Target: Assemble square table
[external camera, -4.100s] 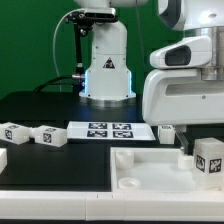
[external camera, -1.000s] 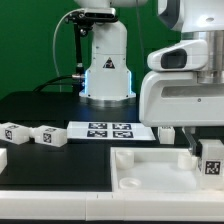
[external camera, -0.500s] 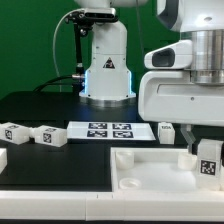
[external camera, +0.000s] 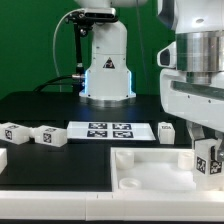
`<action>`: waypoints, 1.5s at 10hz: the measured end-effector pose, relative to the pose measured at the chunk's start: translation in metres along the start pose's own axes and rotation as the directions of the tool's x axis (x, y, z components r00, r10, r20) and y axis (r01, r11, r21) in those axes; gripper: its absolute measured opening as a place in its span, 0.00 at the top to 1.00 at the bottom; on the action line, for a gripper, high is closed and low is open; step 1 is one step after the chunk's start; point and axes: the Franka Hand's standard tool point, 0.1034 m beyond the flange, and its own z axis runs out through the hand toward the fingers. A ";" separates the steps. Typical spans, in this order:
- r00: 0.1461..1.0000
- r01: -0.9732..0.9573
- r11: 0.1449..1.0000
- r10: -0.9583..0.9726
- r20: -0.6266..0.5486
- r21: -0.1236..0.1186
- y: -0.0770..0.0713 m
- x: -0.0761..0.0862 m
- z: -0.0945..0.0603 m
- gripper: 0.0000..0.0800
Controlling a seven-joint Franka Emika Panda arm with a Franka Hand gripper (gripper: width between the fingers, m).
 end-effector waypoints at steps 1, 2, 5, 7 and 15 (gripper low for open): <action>0.998 -0.062 0.998 0.062 0.002 0.000 0.000 0.000 0.000 0.64; 0.996 -0.094 0.996 0.094 0.002 0.001 0.000 0.000 0.000 0.64; 0.862 -0.504 0.864 0.503 0.061 -0.004 -0.002 -0.002 0.001 0.64; 0.773 -0.633 0.774 0.631 0.064 0.002 -0.003 -0.002 0.001 0.64; 0.835 -0.545 0.838 0.541 0.101 0.015 -0.014 -0.012 -0.045 0.19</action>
Offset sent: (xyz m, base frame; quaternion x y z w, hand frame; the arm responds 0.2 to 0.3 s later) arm 0.0113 0.0032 0.0053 0.0378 -0.0765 0.3585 0.9296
